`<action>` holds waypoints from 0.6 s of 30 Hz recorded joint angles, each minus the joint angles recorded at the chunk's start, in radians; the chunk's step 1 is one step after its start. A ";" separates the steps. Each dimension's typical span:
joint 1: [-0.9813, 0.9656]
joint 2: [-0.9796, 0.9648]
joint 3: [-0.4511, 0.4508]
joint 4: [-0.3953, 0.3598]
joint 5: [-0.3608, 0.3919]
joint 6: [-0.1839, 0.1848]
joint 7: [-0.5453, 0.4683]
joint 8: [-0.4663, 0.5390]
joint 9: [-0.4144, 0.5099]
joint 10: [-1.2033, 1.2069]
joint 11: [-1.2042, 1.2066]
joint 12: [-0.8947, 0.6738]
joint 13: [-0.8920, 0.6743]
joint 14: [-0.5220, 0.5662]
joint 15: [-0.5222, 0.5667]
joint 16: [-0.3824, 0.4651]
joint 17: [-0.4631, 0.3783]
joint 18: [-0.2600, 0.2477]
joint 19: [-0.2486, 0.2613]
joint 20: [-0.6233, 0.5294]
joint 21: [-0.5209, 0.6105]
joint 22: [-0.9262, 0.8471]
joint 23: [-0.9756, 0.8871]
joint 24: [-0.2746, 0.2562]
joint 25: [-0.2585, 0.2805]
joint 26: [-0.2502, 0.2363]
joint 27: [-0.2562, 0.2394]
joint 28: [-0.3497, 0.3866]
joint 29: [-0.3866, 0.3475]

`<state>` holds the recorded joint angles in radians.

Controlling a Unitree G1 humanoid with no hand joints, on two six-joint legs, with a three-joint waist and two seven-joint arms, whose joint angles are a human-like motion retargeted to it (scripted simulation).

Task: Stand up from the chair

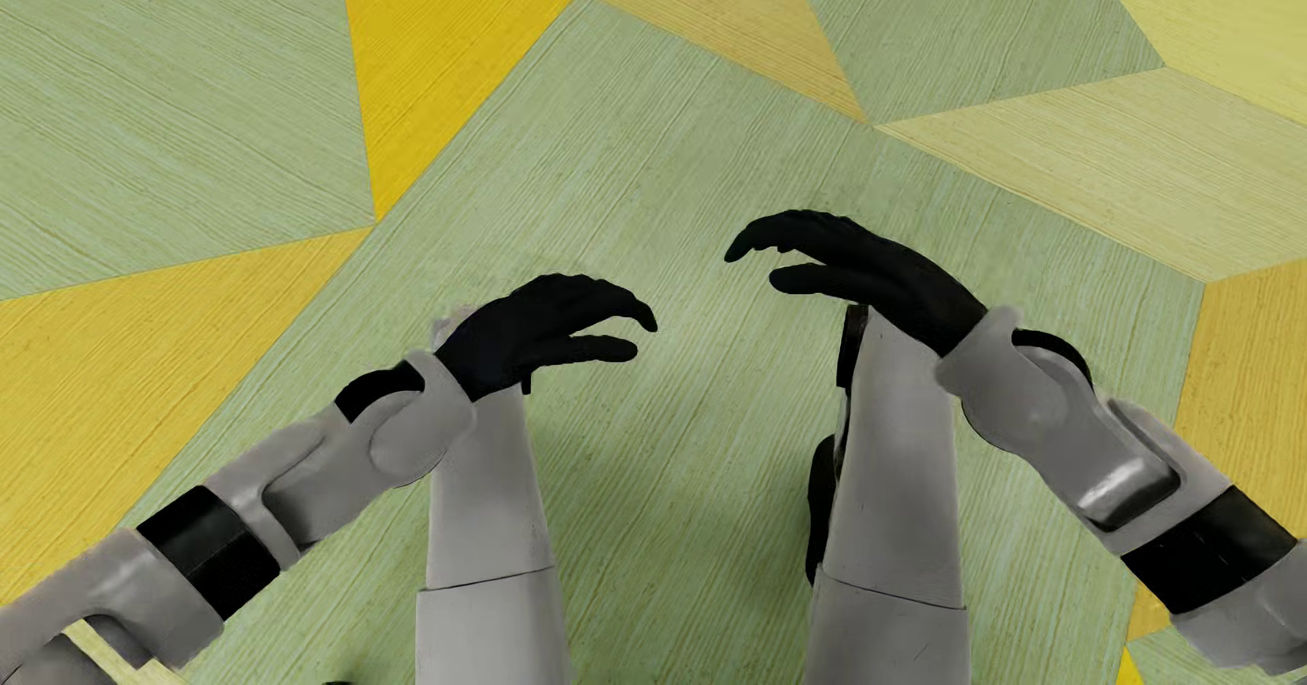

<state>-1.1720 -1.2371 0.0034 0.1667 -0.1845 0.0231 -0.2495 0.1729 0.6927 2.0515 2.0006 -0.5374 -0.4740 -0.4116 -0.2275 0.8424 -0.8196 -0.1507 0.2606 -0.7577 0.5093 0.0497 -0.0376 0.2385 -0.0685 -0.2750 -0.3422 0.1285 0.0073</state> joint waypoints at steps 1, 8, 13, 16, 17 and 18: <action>-0.022 -0.023 0.001 0.006 0.003 -0.002 -0.003 0.000 0.019 0.003 0.003 -0.141 -0.146 -0.001 -0.001 0.019 -0.026 -0.005 0.001 -0.133 0.135 0.002 -0.004 0.021 -0.007 -0.020 0.012 -0.121 0.127; -0.240 -0.254 0.002 -0.014 0.027 -0.004 -0.033 0.026 0.157 0.000 0.010 -0.584 -0.595 -0.032 -0.050 0.158 -0.171 -0.027 0.026 -0.507 0.471 -0.183 -0.182 -0.031 0.094 -0.053 -0.063 0.240 -0.173; -0.244 -0.246 -0.001 -0.036 0.052 0.000 -0.001 -0.002 0.186 -0.126 -0.107 -0.598 -0.627 -0.043 -0.093 0.163 -0.158 -0.004 -0.010 -0.513 0.483 -0.181 -0.171 -0.022 0.080 -0.073 -0.084 0.280 -0.213; -0.137 -0.120 -0.003 -0.034 0.063 -0.001 0.031 -0.032 0.150 -0.308 -0.287 -0.492 -0.522 -0.021 -0.091 0.071 -0.057 0.008 -0.033 -0.423 0.404 -0.036 -0.014 0.015 0.012 -0.068 -0.057 0.190 -0.132; -0.085 -0.061 -0.002 -0.035 0.068 -0.002 0.046 -0.046 0.135 -0.386 -0.367 -0.458 -0.490 -0.007 -0.082 0.021 -0.008 0.018 -0.044 -0.390 0.379 0.036 0.062 0.033 -0.022 -0.068 -0.046 0.144 -0.091; -0.020 0.007 -0.002 -0.036 0.074 -0.005 0.061 -0.059 0.119 -0.474 -0.455 -0.420 -0.459 0.009 -0.068 -0.040 0.049 0.026 -0.056 -0.351 0.357 0.124 0.150 0.052 -0.061 -0.066 -0.033 0.086 -0.040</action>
<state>-1.1919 -1.2297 0.0014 0.1306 -0.1106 0.0181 -0.1885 0.1143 0.8122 1.5780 1.5459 -0.9578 -0.9327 -0.4023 -0.2957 0.8020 -0.7704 -0.1245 0.2046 -1.1088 0.8662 0.1736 0.1126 0.2907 -0.1290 -0.3406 -0.3751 0.2148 -0.0332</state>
